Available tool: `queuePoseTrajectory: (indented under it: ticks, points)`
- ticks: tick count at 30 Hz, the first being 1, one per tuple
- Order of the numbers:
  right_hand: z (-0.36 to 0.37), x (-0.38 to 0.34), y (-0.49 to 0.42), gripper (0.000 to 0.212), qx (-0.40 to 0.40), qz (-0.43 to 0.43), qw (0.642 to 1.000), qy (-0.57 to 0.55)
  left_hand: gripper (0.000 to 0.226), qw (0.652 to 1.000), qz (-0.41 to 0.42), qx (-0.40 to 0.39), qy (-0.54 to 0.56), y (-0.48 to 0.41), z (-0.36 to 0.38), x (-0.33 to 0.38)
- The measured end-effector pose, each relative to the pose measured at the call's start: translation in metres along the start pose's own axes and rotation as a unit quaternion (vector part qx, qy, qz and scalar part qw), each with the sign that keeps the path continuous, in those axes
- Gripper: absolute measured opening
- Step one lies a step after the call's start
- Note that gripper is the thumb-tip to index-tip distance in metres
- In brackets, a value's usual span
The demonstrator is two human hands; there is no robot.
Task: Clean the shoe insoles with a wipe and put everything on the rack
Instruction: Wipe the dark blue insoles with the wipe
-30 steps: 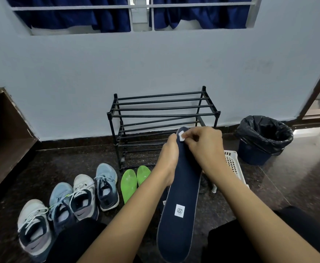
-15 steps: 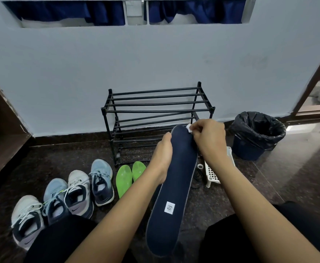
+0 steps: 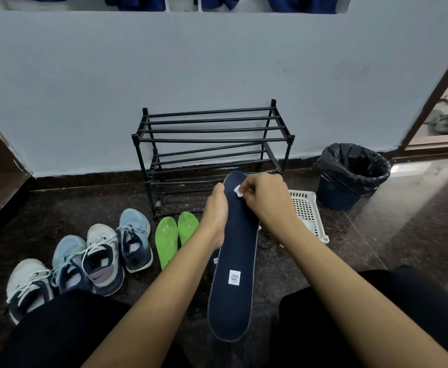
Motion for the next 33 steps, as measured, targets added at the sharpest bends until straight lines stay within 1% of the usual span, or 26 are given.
queuePoseTrajectory:
  ticks: [2,4,6,7,8,9,10,12,14,15,16,17,20,21,23,24,27,29,31,33]
  points:
    - [0.003,0.014,-0.006,0.021,0.005,0.028,1.000,0.007,0.046,1.000,0.005,0.001,0.001,-0.005,-0.001,-0.002]
    - [0.002,0.027,-0.008,0.023,0.026,0.057,0.998,-0.019,0.046,1.000,0.008,-0.004,0.002,-0.002,-0.002,-0.003]
    - [-0.003,0.041,-0.008,0.017,0.059,0.093,0.988,-0.106,0.041,1.000,-0.003,-0.013,0.002,-0.003,-0.004,-0.006]
    - [-0.005,0.047,-0.008,0.013,0.070,0.118,0.976,-0.169,0.043,1.000,-0.007,-0.012,0.008,-0.005,-0.006,-0.008]
    - [-0.004,0.054,-0.008,0.010,0.070,0.147,0.957,-0.241,0.045,1.000,-0.004,-0.008,0.023,-0.007,-0.009,-0.007]
    - [0.000,0.059,-0.007,0.010,0.057,0.175,0.930,-0.318,0.045,0.999,-0.005,0.001,0.037,-0.012,-0.013,-0.009]
    - [0.007,0.062,-0.007,0.011,0.032,0.201,0.895,-0.396,0.044,0.998,-0.011,0.015,0.057,-0.016,-0.017,-0.012]
    - [0.025,0.061,-0.002,0.009,-0.038,0.242,0.821,-0.517,0.042,0.998,-0.017,0.021,0.052,-0.014,-0.018,-0.014]
    - [0.041,0.058,0.009,0.010,-0.099,0.274,0.761,-0.579,0.043,0.996,-0.033,0.011,0.076,-0.013,-0.014,-0.020]
    - [0.049,0.058,0.017,0.010,-0.123,0.285,0.742,-0.595,0.043,0.995,-0.032,0.005,0.090,-0.014,-0.013,-0.021]
    - [0.057,0.059,0.024,0.010,-0.143,0.291,0.730,-0.602,0.042,0.994,-0.027,0.004,0.109,-0.016,-0.013,-0.023]
    - [0.065,0.060,0.032,0.011,-0.167,0.289,0.730,-0.596,0.042,0.991,-0.031,0.018,0.132,-0.025,-0.019,-0.028]
    - [0.093,0.057,0.055,0.013,-0.261,0.257,0.764,-0.531,0.050,0.982,-0.039,0.054,0.174,-0.045,-0.032,-0.042]
    - [0.103,0.056,0.063,0.014,-0.286,0.248,0.769,-0.516,0.050,0.981,-0.044,0.058,0.182,-0.050,-0.035,-0.047]
    - [0.122,0.055,0.075,0.014,-0.320,0.236,0.770,-0.499,0.048,0.978,-0.048,0.064,0.191,-0.056,-0.039,-0.054]
    - [0.129,0.056,0.079,0.014,-0.324,0.236,0.774,-0.491,0.049,0.977,-0.049,0.064,0.198,-0.060,-0.040,-0.057]
    - [0.153,0.069,0.082,0.020,-0.292,0.258,0.790,-0.474,0.052,0.979,-0.050,0.064,0.188,-0.075,-0.040,-0.070]
    - [0.165,0.081,0.079,0.016,-0.253,0.271,0.806,-0.461,0.051,0.978,-0.058,0.068,0.190,-0.084,-0.041,-0.082]
    - [0.177,0.097,0.074,0.010,-0.212,0.280,0.828,-0.436,0.059,0.978,-0.076,0.068,0.184,-0.090,-0.043,-0.096]
    - [0.192,0.115,0.070,0.009,-0.181,0.287,0.853,-0.397,0.061,0.978,-0.101,0.083,0.162,-0.094,-0.052,-0.116]
Point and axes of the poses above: each hand's wrist, its own y-axis away from the middle knuckle, its own z-axis out of the palm, x = y × z, the point moved 9 cm from there along -y, towards the middle knuckle, and after that the axes turned 8 degrees about y, right-handed, at the moved point
